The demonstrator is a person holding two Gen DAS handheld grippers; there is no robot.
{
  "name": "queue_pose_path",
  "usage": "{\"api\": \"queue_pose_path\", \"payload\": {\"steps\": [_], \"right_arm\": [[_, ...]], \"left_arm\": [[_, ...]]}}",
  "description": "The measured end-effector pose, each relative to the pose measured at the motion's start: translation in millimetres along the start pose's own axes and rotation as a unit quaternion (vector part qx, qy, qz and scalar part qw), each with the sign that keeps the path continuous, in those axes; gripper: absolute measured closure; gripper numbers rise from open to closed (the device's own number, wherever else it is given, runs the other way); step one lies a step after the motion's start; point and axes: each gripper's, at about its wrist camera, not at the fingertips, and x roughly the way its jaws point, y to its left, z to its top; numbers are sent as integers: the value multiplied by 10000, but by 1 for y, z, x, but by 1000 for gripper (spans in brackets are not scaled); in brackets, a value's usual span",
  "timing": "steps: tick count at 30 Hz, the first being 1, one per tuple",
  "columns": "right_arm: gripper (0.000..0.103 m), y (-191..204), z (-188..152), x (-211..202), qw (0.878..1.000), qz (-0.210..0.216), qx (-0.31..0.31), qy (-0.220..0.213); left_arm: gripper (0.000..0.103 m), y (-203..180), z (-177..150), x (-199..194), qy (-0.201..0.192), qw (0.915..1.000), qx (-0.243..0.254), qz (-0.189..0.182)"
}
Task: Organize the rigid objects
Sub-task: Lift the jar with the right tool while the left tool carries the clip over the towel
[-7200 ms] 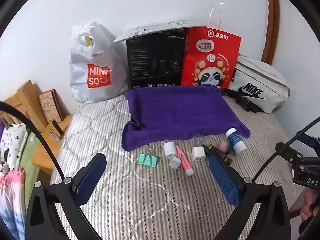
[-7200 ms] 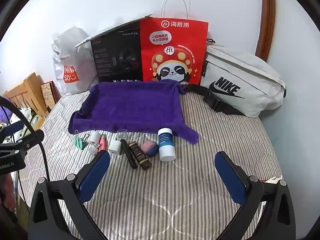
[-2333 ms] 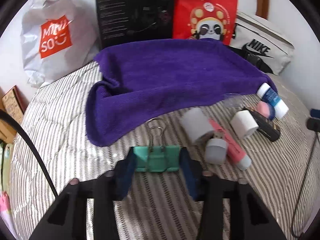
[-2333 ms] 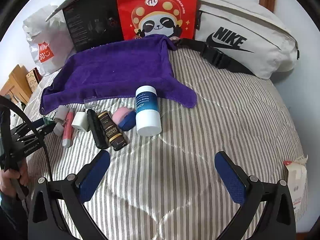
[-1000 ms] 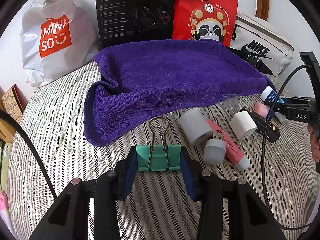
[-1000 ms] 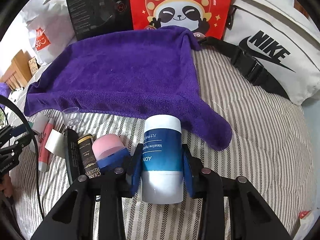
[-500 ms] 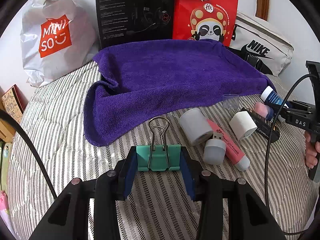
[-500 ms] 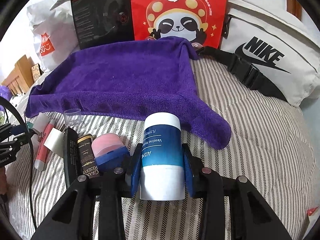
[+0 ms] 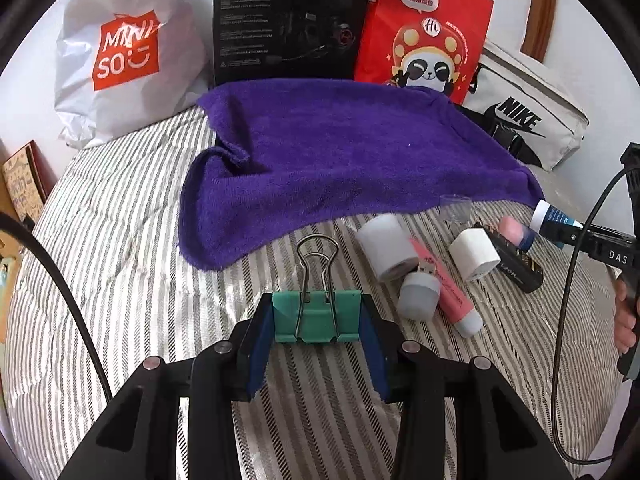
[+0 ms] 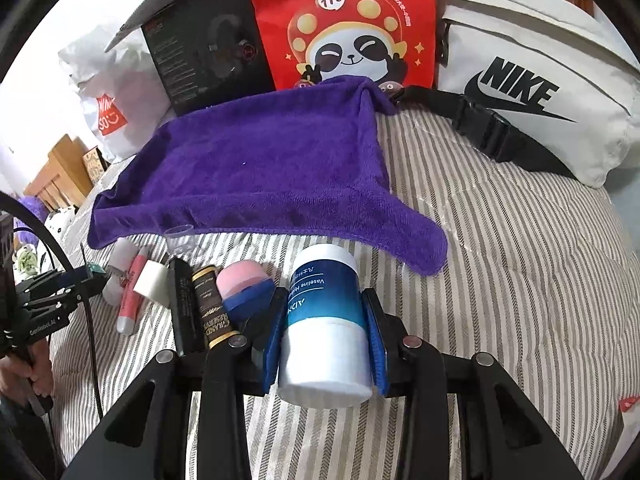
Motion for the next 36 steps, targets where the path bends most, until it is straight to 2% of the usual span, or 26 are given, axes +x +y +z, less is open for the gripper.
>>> {"api": "queue_pose_path", "payload": {"steps": [6,12,22,36], "right_arm": [[66,4,-12,12,9990,-172,-242,348],[66,11,-14,13,9972,-397,-555,291],[67,6,-9,-10,9993,115,-364,4],[67,17,23,-28,9982,378,-358,-282]], "left_arm": [[64,-8,-2,0,63,9995,219,235],[64,-10,-2,2,51,9993,219,286],[64,5,3,-15,5,10000,-50,29],[64,13,27,-37,-263,9992,-238,-175]]}}
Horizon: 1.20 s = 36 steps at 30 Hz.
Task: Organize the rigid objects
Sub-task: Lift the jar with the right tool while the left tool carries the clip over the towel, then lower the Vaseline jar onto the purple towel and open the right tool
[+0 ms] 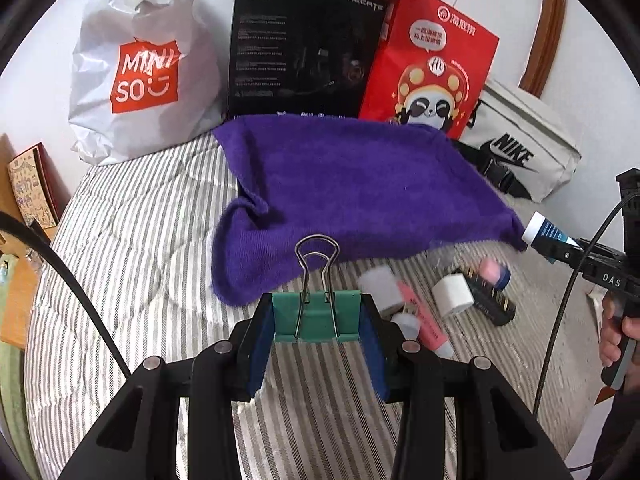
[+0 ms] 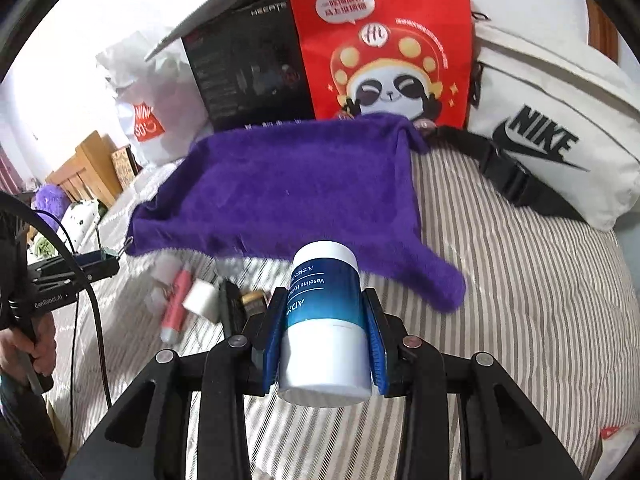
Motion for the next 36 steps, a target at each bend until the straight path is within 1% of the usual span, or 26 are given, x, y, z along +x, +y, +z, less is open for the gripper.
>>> {"api": "queue_pose_path", "payload": {"steps": [7,14,20,23,26,30,33,36], "right_arm": [[67,4,22,5,9999,58,-23,-127],[67,1,49,12,9997,-1,-83,-247],[67,-2,81,24,9992,-36,-207,-329],[67,-3,98,31,9990,-36,-234,-375],[67,-8,113,42,9989,-57,-242,-397],[67,-14,126,65,9991,-164,-231,-320],[67,-18,131,89,9994,-205,-237,-158],[67,-20,136,118,9990,-299,-310,114]], "left_arm": [[64,3,21,-3,-115,9999,-20,43],[64,9,40,3,-176,9997,-169,-66],[64,11,69,14,-213,9996,-168,-77],[64,16,83,20,-213,9993,-252,-149],[64,20,94,27,-226,9993,-274,-94],[64,27,98,35,-219,9991,-361,-73],[64,32,95,41,-166,9989,-442,-79],[64,35,93,45,-140,9987,-482,-107]]}}
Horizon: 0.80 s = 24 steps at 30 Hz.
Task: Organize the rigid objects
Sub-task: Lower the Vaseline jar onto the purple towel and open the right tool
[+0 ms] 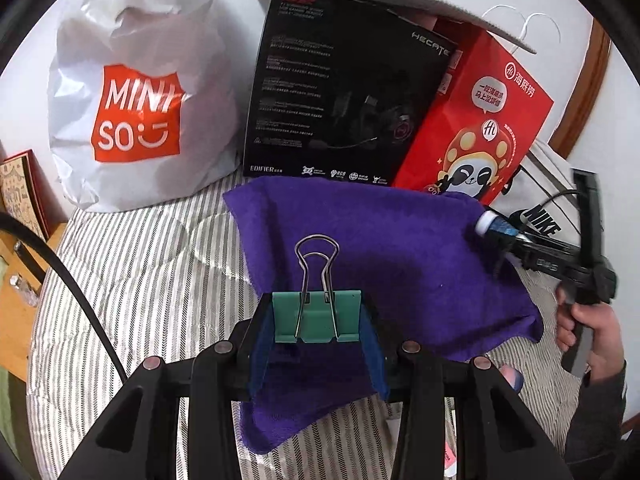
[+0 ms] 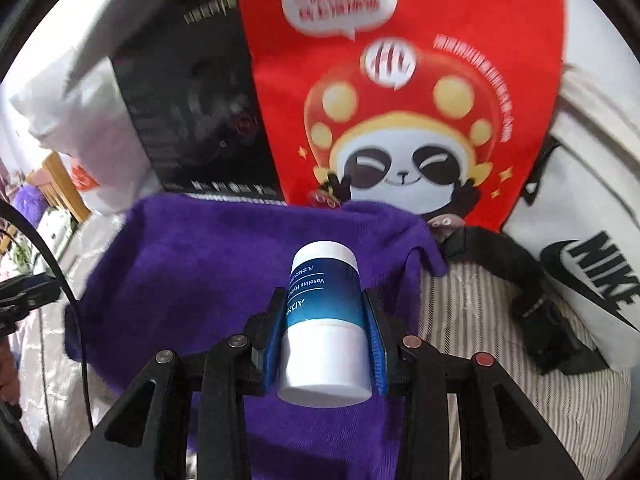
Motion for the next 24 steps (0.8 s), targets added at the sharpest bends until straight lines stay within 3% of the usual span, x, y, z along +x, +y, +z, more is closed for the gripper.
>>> {"api": "queue_pose_path", "payload": {"steps": [6,15,24], "right_arm": [[67,-1,8,40,9988,-256,-135,395],[67,-2,15,68,9950,-359,-233,899],[66,-4,15,68,9943,-305,-296,973]], "left_arm": [[64,2,-2,6,35,9999,-10,-100],[64,7,-3,12,92,9997,-49,-211],[64,7,-5,14,162,9996,-41,-226]]}}
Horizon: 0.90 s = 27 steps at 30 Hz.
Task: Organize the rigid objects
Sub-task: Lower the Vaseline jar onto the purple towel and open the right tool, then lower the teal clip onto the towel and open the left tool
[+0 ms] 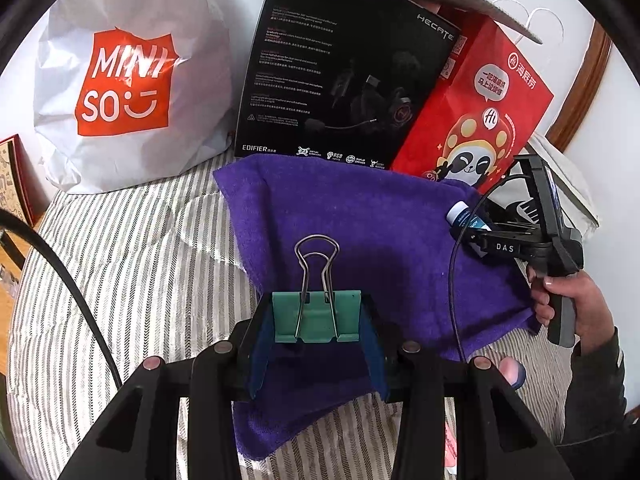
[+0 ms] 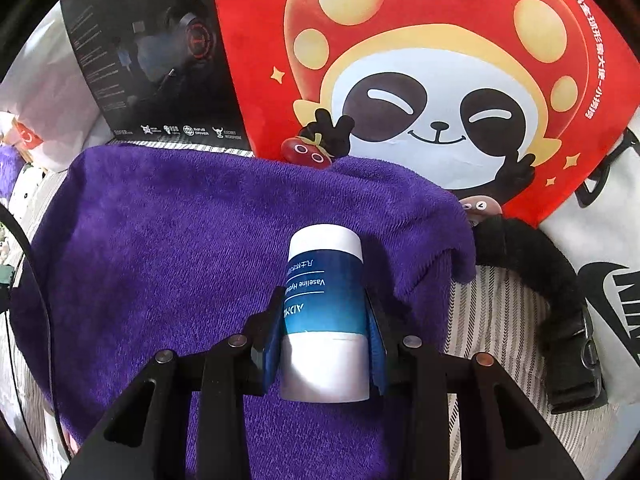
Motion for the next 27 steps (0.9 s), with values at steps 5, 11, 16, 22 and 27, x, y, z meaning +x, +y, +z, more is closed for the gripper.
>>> {"api": "queue_pose_path", "payload": {"steps": [5,11,16,22,27], "right_arm": [[60,-4,-5,-4,9999,100,52,8],[60,-4,-21,-26,9998,157,129,-91],[55,-2,-43,-69,9975,308,321,-558],[55,-8,-78,-111,9869,599,675,-1334],[55,-6,-92,-126,9791,448,652,-1873]], "left_arm": [[64,-1,-3,-2,52,10000,4,36],[64,-8,-4,-3,91,9999,36,34],[64,-11,-1,4,75,10000,10,27],[64,-15,14,17,15,9998,31,173],[64,-21,33,40,67,9991,63,422]]}}
